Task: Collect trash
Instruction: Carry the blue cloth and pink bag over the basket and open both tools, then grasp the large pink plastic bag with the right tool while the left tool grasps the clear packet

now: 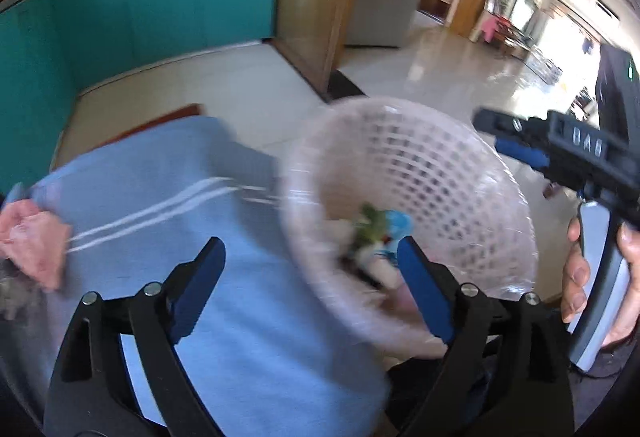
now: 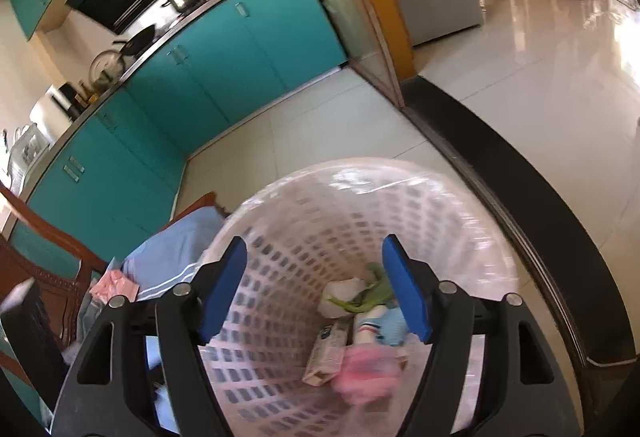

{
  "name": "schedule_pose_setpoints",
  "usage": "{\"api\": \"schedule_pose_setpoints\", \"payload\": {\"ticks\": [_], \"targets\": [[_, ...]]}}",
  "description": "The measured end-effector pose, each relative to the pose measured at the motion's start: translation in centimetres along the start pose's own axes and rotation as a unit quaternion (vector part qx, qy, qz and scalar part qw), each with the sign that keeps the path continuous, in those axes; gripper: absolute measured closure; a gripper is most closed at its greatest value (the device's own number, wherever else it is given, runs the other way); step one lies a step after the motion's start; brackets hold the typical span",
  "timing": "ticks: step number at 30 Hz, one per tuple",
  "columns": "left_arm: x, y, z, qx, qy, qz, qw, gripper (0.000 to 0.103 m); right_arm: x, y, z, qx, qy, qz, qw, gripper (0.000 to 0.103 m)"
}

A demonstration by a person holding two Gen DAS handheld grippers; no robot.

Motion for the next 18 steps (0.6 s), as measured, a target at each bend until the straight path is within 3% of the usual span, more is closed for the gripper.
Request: {"api": "schedule_pose_setpoints", "payload": {"ticks": [2,4,5,9,11,15,18], "targets": [[-3.8,-0.3,-1.2,0.014,-0.049,-0.016,0.9986,0.015,-1.8,0.2,0.9,-0.006,-0.008,-0.016,1.0,0.033],[-9.9,0.0,-2.4,0.011,-0.133,-0.052,0.9897,0.015,-4.3,0.8,2.0,-0.014,-0.017,-0.042,0.999,0.033],[-13.7,0.6,-3.0,0.007,-0.173,-0.085,0.9813,0.014,-5.6,1.2,2.5,-0.019,-0.022,-0.058,0.998,0.033],[-22.9,3.7,-5.3,-0.002,-0.257,-0.174,0.9507,0.015,-11.4,3.4,4.8,-0.042,-0.047,-0.135,0.989,0.029],[-25.3,4.8,-6.8,0.004,-0.275,-0.191,0.9422,0.015,-15.8,5.5,7.0,-0.068,-0.076,-0.188,0.977,0.028],[-26.7,6.0,-8.9,0.024,-0.29,-0.185,0.9389,0.014,-23.7,9.5,11.2,-0.117,-0.135,-0.251,0.951,0.028],[-27.3,6.9,-10.3,0.027,-0.287,-0.187,0.939,0.014,-29.1,12.2,14.5,-0.14,-0.153,-0.3,0.931,0.028]]}}
Point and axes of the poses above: each gripper's, at about its wrist camera, not at the fingertips, and z roughly the way its jaws point, x to its right, y to its underside, the point moved 10 cm from there along z, roughly the way its jaws point, and after that the axes turned 2 degrees about -y, right-handed, at the moved point
